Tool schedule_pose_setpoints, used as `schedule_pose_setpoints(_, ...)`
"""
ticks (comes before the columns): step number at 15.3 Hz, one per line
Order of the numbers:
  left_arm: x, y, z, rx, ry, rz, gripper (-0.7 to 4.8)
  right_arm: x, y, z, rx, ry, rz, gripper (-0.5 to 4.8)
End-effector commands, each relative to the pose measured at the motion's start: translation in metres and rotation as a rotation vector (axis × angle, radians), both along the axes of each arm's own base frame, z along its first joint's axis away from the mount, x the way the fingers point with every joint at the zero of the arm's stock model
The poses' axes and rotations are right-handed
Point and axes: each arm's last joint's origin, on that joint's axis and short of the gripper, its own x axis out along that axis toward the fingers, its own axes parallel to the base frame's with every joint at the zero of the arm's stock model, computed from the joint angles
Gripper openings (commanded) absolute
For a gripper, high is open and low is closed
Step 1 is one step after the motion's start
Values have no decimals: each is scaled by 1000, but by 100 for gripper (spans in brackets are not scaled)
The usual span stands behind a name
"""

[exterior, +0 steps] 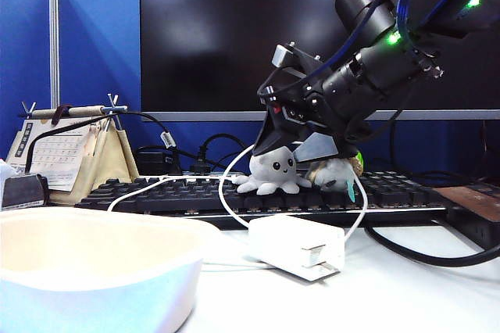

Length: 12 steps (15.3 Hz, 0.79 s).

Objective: Identity fluffy octopus among items on the table, put them into the paper lunch box.

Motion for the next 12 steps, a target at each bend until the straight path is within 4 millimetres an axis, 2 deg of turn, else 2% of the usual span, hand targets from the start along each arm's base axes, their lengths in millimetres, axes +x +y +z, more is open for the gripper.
schedule_pose_setpoints(1, 0, 0, 2, -1, -16, -3, -4, 0, 0, -1, -9, 5, -1, 337)
schedule_pose_setpoints(8, 0, 0, 2, -2, -16, -3, -4, 3, 1, -17, -50, 40, -5, 333)
schedule_pose_setpoints(9, 0, 0, 2, -3, -13, -3, -4, 3, 1, -17, -56, 36, -15, 311)
schedule_pose_setpoints(10, 0, 0, 2, -4, -13, -2, -4, 3, 1, -17, -70, 22, -3, 266)
schedule_pose_setpoints(12, 0, 0, 2, -4, -13, -2, -4, 3, 1, -17, -71, 20, -3, 239)
